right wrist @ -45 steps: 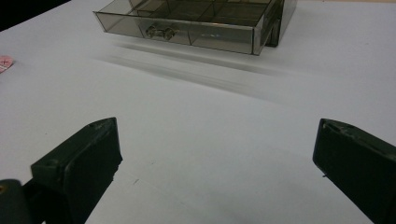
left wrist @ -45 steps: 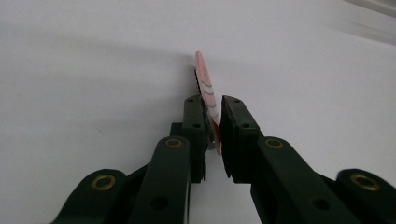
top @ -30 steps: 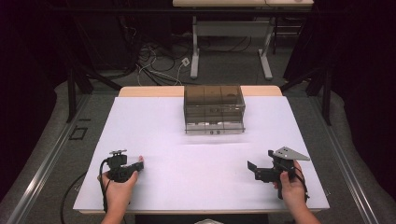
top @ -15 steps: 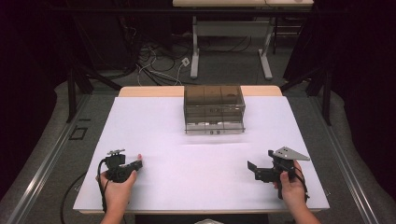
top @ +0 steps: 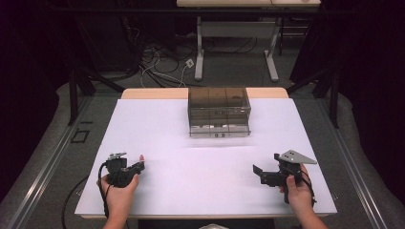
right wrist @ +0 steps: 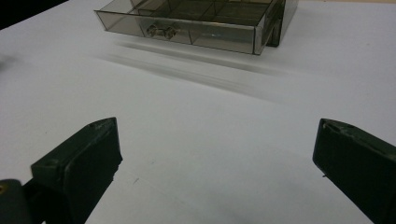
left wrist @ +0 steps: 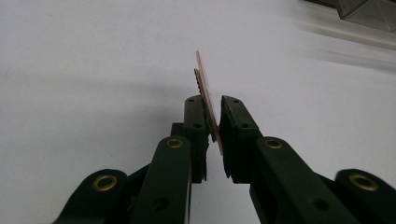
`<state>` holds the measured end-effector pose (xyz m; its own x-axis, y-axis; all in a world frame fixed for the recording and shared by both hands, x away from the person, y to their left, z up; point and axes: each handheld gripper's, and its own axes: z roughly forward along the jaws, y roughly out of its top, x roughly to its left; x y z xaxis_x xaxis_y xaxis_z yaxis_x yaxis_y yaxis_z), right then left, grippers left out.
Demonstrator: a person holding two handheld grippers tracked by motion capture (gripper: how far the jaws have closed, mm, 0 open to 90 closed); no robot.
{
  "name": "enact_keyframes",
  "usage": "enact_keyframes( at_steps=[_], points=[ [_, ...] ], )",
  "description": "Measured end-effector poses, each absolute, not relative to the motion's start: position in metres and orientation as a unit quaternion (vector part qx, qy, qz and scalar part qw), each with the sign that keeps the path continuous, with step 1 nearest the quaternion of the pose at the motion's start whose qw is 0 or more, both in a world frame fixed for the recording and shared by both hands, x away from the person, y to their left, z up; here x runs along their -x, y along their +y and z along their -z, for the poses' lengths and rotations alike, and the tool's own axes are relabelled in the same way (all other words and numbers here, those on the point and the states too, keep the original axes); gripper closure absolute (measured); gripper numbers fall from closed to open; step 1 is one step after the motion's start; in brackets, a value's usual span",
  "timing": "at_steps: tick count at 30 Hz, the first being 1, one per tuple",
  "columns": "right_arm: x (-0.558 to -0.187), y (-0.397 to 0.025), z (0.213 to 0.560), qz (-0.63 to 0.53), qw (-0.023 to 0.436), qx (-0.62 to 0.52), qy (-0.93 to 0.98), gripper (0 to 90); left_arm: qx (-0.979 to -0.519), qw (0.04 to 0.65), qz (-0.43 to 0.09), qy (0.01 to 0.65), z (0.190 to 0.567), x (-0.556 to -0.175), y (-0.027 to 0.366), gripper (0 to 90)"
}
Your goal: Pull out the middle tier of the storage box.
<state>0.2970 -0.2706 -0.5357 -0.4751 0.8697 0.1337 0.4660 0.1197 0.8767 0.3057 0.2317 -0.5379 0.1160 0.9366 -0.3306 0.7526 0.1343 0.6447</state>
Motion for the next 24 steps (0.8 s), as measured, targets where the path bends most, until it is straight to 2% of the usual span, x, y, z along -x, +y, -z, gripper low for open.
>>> enact_keyframes(
  at_steps=[5, 24],
  points=[
    [-0.2959, -0.2685, 0.5349, -0.468, 0.224, -0.461, 0.72, 2.2, -0.646, 0.385, -0.129, 0.647, 0.5363, -0.3037, 0.2312, 81.4],
    [-0.2968, -0.2696, 0.5373, -0.469, 0.215, -0.465, 0.719, 2.3, -0.645, 0.413, -0.163, 0.622, 0.5298, -0.296, 0.2278, 81.4]
  ],
)
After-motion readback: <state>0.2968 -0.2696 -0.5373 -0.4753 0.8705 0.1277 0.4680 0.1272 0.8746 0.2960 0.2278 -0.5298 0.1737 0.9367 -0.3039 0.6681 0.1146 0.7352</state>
